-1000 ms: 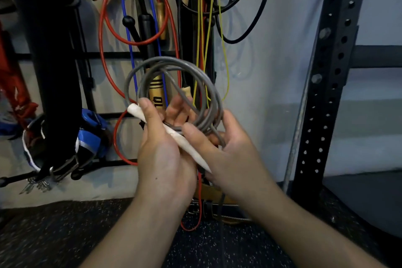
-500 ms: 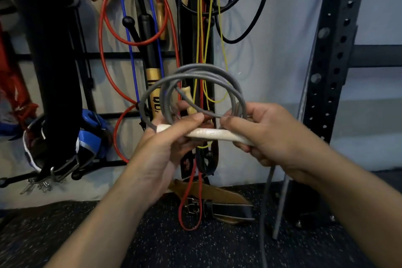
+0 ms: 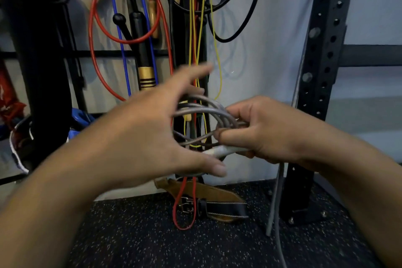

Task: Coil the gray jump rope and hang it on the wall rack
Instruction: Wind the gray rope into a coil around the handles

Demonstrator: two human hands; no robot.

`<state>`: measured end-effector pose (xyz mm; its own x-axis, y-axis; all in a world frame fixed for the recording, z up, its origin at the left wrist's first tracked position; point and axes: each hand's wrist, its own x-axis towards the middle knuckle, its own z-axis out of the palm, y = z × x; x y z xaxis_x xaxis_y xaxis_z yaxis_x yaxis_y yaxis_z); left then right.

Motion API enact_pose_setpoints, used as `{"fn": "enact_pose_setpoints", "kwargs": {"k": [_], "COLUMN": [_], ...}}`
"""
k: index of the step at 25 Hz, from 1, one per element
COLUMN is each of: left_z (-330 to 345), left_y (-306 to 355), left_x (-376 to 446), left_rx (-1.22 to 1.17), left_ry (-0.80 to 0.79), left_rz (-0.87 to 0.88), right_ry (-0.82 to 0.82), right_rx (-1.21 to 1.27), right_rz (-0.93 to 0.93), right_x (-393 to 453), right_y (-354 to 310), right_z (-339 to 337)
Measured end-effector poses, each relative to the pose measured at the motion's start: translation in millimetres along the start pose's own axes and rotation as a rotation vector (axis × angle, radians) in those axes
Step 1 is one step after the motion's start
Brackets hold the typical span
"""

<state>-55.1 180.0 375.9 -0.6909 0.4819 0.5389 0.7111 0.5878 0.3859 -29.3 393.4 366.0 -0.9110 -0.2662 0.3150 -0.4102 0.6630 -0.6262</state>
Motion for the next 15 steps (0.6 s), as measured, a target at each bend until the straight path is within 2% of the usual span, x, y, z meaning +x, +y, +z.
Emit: {"fn": "enact_pose_setpoints", "kwargs": {"k": [2, 3, 6, 8, 13, 15], "left_z": [14.2, 19.6, 30.5, 32.9, 45.4, 50.2], "left_y": [6.2, 6.1, -2.3, -8.6, -15.2, -17.2], "left_x": [-3.3, -4.9, -5.5, -3.7, -5.7, -6.7], "left_rx": [0.149, 0.13, -0.144, -0.225, -0.08, -0.124], "left_ry": [-0.079, -0.095, -0.175, -0.204, -0.062, -0.058], "left_rz": [-0.032, -0.044, -0.068, -0.103, -0.171, -0.173], "right_ry": [-0.016, -0.025, -0.035, -0.018, 0.023, -0.003], "right_rx": [-0.091, -0.126, -0.194, -0.179, -0.145, -0.094], "right_rz": [-0.053, -0.073, -0.1, -0.099, -0.078, -0.097], "right_x": [-0.5, -0.2, 4.2, 6.8, 10.1, 8.0], "right_y": [-2.2, -2.4, 1.2, 5.5, 15.3, 18.5], "right_z": [0.0, -0.3, 2.4, 7.0, 7.4, 4.9]}}
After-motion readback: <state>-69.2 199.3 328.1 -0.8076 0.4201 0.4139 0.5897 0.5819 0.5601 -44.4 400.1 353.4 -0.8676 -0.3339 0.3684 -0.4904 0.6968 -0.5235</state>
